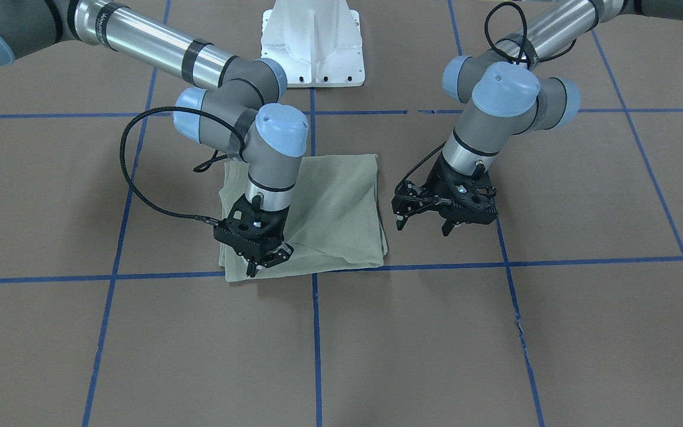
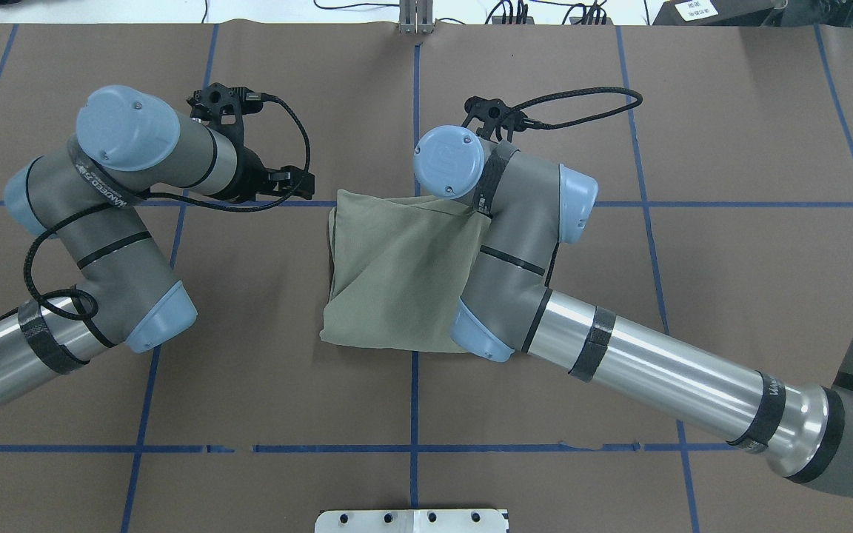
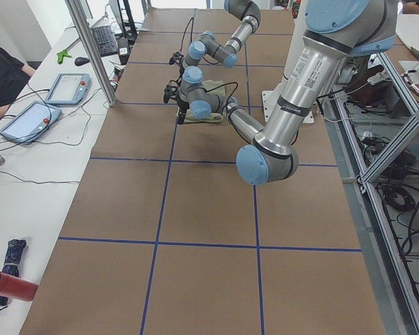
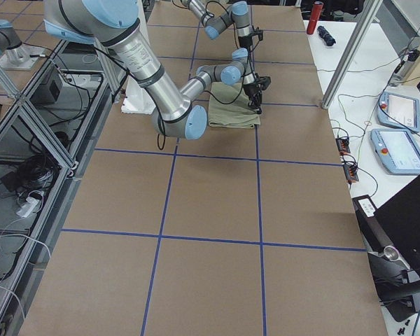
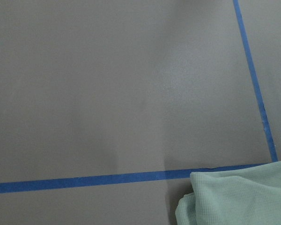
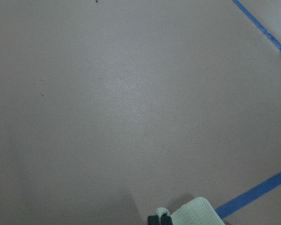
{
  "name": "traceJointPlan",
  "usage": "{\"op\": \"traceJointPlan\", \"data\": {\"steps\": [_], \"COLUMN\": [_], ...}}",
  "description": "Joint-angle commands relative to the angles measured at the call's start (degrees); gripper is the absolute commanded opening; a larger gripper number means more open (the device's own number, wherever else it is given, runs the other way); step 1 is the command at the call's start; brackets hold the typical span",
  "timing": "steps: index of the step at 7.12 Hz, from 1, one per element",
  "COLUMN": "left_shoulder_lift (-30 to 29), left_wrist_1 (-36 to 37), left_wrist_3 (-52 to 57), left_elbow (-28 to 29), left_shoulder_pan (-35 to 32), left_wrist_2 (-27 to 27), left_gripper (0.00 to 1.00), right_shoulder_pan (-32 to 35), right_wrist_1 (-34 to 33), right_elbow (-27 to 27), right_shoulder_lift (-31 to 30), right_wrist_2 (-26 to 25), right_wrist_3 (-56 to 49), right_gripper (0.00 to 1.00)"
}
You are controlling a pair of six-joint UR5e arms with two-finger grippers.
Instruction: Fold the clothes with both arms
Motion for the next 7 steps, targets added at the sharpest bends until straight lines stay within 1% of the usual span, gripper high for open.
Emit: {"op": "traceJointPlan", "data": {"steps": [1,2,3,4,5,6,7], "left_shoulder_lift": [0.0,-0.1,-0.5,-1.0,-2.6,-4.4,-5.3], "left_wrist_1": [0.0,0.1,0.2,0.2,0.6,0.9,1.1], "left_wrist_3": [0.0,-0.1,-1.2,-6.9,-8.2,-9.1,-9.5], "left_elbow": [0.0,0.3,0.8,1.7,3.1,5.0,5.8], "left_shoulder_pan": [0.2,0.3,0.9,3.4,5.6,6.7,7.6], "left_wrist_2": [0.0,0.1,0.2,3.1,6.7,7.9,9.6], "left_gripper": [1.00,1.00,1.00,1.00,1.00,1.00,1.00], "right_shoulder_pan": [-0.2,1.7,4.7,7.6,11.1,12.6,12.7], "right_wrist_1": [-0.2,-0.2,-0.3,0.0,0.0,0.2,0.3], "right_elbow": [0.4,1.9,5.8,11.8,16.7,18.9,19.1], "right_shoulder_lift": [0.7,0.6,-0.5,-5.1,-9.0,-11.3,-11.7], "right_wrist_2": [-1.0,2.6,10.2,15.7,21.2,23.4,23.1], "right_wrist_3": [-4.3,-7.3,-13.8,-19.1,-25.6,-28.6,-28.6], "right_gripper": [1.00,1.00,1.00,1.00,1.00,1.00,1.00]}}
